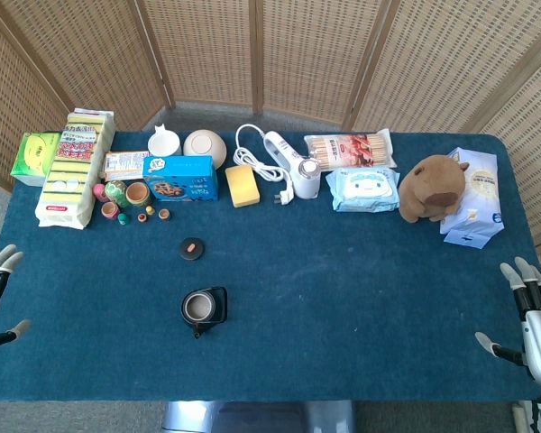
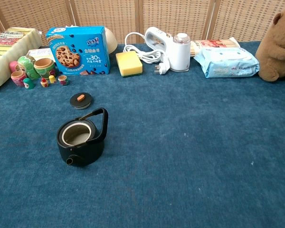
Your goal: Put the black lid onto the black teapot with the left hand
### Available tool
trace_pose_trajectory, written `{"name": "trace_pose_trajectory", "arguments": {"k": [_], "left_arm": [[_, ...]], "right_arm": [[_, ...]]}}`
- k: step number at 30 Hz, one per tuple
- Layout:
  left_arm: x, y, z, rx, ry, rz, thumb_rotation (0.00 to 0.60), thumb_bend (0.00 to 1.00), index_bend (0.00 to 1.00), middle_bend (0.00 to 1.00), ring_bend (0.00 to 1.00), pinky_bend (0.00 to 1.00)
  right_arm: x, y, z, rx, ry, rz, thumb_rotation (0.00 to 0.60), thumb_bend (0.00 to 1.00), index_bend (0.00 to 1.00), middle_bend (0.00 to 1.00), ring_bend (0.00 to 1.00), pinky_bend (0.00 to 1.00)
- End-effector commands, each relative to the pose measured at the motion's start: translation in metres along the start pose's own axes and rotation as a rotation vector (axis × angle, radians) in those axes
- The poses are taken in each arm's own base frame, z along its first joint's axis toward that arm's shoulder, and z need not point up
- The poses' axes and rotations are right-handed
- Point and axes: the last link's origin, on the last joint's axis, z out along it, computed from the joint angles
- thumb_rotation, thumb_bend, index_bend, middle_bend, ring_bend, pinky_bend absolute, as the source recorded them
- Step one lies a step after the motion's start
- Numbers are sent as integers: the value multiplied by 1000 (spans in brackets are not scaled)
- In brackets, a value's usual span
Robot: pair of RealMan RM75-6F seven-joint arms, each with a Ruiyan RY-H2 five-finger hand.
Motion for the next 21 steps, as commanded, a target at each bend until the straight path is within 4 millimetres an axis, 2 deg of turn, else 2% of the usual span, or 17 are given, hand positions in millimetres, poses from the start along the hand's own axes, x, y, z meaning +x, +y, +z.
{"name": "trace_pose_trajectory", "arguments": {"k": [1, 8, 12, 15, 18, 21], "left_arm": [[0, 0, 0, 0, -1, 1, 600, 161, 0, 0, 0, 35], [-4, 1, 5, -9, -12, 10, 600, 161, 0, 0, 0, 35], [-8, 8, 18, -62, 12, 31, 600, 161, 0, 0, 0, 34], [-15, 17, 34, -109, -6, 73, 600, 161, 0, 0, 0, 34], [-20, 33, 62, -170, -36, 138, 600, 161, 18, 0, 0, 34], [-25, 51, 92, -214, -64, 204, 600, 162, 121, 0, 0, 35]], "right_arm": [[0, 0, 0, -1, -1, 0, 600, 2, 0, 0, 0, 0], [-2, 2, 0, -8, -12, -1, 600, 2, 0, 0, 0, 0], [-2, 2, 2, -16, -10, -5, 600, 2, 0, 0, 0, 0], [-2, 3, 3, -18, -11, -4, 600, 2, 0, 0, 0, 0], [-3, 3, 4, -19, -15, -5, 600, 2, 0, 0, 0, 0], [-5, 4, 6, -26, -24, -7, 600, 2, 0, 0, 0, 0]]}}
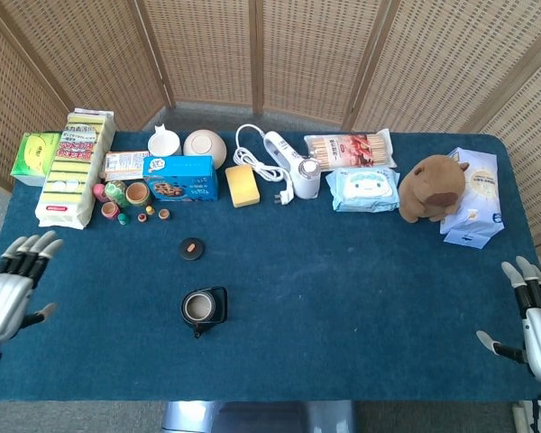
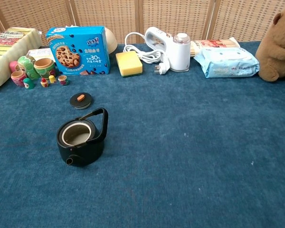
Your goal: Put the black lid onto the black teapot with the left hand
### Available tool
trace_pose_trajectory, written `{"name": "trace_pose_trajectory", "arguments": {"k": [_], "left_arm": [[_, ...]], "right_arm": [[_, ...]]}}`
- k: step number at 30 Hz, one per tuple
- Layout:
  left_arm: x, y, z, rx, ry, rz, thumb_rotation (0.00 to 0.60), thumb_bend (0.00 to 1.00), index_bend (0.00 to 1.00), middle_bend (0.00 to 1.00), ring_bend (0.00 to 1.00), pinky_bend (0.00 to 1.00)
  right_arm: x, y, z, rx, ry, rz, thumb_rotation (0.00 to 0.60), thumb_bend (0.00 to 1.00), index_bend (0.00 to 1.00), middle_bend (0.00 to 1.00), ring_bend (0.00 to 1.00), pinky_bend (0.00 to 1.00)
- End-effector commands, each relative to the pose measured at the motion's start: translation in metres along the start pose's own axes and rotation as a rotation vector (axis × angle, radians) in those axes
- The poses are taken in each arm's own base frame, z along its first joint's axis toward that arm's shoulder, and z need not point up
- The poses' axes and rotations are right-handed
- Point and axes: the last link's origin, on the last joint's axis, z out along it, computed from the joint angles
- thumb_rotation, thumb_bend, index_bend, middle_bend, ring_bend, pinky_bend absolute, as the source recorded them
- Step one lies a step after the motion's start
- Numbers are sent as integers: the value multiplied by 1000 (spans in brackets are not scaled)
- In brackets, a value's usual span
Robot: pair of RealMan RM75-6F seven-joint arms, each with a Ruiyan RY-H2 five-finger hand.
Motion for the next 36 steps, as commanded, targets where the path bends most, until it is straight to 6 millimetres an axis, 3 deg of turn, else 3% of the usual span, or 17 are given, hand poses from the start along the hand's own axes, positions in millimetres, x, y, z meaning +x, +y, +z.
{"name": "trace_pose_trajectory", "arguments": {"k": [1, 7, 17, 23, 36], "left_arm": [[-3, 22, 50, -78, -31, 93, 600, 162, 153, 0, 0, 35], [-15, 49, 103, -139, -58, 146, 600, 183, 274, 0, 0, 35], [-37, 83, 157, -175, -124, 211, 600, 195, 284, 0, 0, 34], [-43, 102, 177, -201, -145, 258, 600, 196, 284, 0, 0, 34], [-65, 124, 193, -247, -219, 380, 600, 189, 284, 0, 0, 34]], "right_arm": [[-1, 1, 2, -5, -8, -3, 600, 2, 0, 0, 0, 0], [-2, 4, 7, -26, -6, -8, 600, 2, 0, 0, 0, 0], [-1, 10, 15, -63, -5, -5, 600, 3, 0, 0, 0, 0], [-2, 14, 20, -93, -8, -10, 600, 3, 0, 0, 0, 0], [0, 19, 25, -125, -1, -6, 600, 4, 0, 0, 0, 0]]}}
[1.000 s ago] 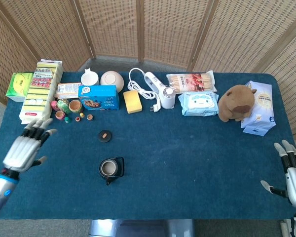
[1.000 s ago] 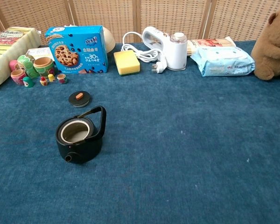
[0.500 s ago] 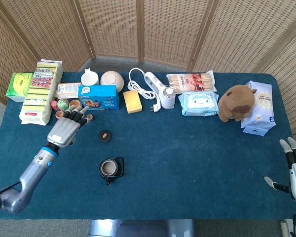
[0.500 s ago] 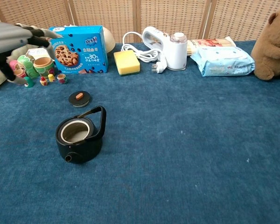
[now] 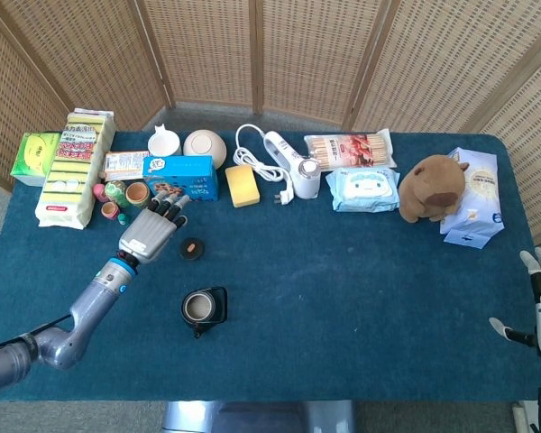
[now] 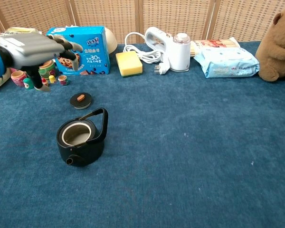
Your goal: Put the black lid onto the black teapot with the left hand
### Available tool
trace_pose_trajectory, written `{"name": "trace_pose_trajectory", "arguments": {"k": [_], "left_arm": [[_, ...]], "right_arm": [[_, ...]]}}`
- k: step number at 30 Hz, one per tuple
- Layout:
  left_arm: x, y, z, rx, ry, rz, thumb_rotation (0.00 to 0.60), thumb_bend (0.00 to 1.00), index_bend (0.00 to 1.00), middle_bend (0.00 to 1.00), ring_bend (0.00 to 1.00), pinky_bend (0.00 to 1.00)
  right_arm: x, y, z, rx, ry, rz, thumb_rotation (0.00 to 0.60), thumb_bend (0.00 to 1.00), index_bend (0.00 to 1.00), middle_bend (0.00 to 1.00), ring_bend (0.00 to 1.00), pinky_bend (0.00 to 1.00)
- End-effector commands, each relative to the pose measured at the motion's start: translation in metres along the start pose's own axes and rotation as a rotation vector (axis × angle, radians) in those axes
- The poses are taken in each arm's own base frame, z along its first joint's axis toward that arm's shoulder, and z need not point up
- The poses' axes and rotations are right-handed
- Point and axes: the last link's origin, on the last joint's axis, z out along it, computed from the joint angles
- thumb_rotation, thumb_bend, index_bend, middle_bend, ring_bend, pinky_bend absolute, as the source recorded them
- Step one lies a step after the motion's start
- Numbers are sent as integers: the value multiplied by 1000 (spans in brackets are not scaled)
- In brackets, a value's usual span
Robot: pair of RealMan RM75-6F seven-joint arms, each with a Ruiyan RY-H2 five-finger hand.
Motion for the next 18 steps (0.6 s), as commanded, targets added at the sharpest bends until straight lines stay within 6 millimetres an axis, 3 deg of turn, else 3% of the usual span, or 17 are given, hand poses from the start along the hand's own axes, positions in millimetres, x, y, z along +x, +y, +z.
{"name": "trace_pose_trajectory", "arguments": {"k": [1, 18], "left_arm": [[-4, 6, 7, -14, -25, 28, 600, 189, 284, 0, 0, 34], [-11, 27, 27, -45, -85, 115, 600, 186, 284, 0, 0, 35]], "right_arm": [[0, 1, 1, -5, 2, 1, 600, 4, 0, 0, 0, 0], [3, 6, 5, -34, 8, 9, 600, 9, 9, 0, 0, 0]]}}
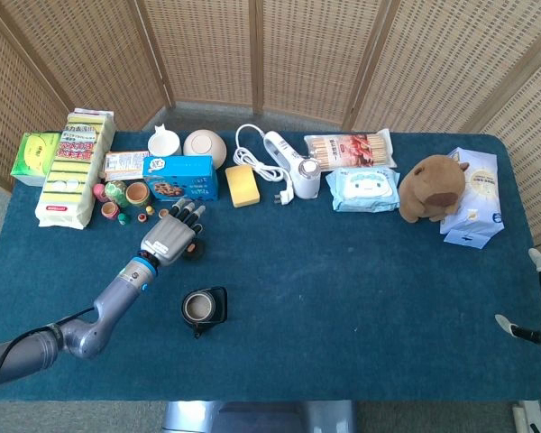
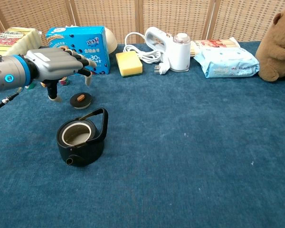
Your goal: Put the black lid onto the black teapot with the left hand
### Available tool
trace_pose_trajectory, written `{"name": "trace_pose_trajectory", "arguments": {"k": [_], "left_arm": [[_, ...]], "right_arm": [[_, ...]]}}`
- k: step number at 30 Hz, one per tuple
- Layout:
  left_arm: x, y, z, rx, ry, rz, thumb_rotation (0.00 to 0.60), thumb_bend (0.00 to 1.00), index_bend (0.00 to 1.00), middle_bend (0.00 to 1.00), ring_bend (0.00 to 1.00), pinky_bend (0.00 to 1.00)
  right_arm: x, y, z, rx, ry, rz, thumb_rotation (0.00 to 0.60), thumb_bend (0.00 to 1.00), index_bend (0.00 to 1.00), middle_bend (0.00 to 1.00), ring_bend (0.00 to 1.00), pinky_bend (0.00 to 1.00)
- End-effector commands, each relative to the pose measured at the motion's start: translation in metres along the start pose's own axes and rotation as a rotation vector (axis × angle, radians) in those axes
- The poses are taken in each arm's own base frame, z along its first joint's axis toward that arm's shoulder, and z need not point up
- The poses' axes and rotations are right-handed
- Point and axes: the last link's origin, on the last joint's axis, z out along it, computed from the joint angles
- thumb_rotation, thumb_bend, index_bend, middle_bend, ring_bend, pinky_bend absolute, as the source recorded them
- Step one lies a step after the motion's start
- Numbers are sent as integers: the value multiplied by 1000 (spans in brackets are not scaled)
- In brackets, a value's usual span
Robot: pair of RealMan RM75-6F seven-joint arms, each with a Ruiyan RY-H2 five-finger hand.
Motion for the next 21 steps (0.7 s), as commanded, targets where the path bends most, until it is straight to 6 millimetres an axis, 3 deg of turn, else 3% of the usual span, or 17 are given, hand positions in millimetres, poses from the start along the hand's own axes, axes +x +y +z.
{"name": "trace_pose_trajectory", "arguments": {"k": [1, 21], "left_arm": [[-1, 3, 1, -4, -3, 8, 600, 185, 284, 0, 0, 35], [-6, 19, 8, -8, -19, 15, 600, 184, 284, 0, 0, 34]], "right_arm": [[1, 0, 0, -2, 2, 3, 600, 9, 10, 0, 0, 0], [3, 3, 0, -2, 0, 18, 600, 10, 14, 0, 0, 0]]}}
